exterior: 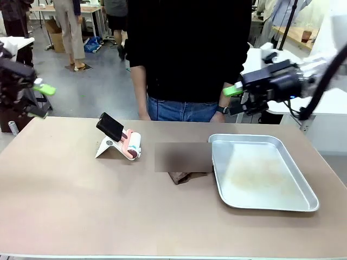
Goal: Clean the surface of the table.
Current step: Return the Lint Roller and towel to their original positions.
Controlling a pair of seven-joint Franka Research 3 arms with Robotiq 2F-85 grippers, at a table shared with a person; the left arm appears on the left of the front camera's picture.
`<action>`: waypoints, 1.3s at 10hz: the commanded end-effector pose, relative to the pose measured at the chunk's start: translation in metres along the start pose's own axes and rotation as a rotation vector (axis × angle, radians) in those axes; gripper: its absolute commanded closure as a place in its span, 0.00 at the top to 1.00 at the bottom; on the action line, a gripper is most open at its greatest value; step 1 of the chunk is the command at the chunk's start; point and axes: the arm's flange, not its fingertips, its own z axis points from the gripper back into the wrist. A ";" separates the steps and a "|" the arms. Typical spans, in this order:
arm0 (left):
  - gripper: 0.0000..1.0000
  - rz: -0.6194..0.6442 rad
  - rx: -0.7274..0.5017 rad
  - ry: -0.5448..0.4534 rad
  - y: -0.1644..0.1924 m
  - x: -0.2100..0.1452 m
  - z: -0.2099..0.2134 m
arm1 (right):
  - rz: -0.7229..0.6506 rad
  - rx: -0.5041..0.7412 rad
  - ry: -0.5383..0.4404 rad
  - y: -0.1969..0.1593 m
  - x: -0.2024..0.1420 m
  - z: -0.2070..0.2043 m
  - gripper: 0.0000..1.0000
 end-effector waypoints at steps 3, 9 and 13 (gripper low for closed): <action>1.00 -0.036 -0.316 0.061 0.090 0.012 0.050 | -0.257 0.324 0.018 -0.069 -0.019 0.068 1.00; 1.00 0.043 -0.420 -0.079 0.123 0.009 0.064 | -0.427 0.118 -0.113 -0.099 -0.019 0.078 1.00; 1.00 -0.015 -0.397 -0.080 0.121 0.006 0.064 | -0.403 0.187 -0.083 -0.114 -0.027 0.082 1.00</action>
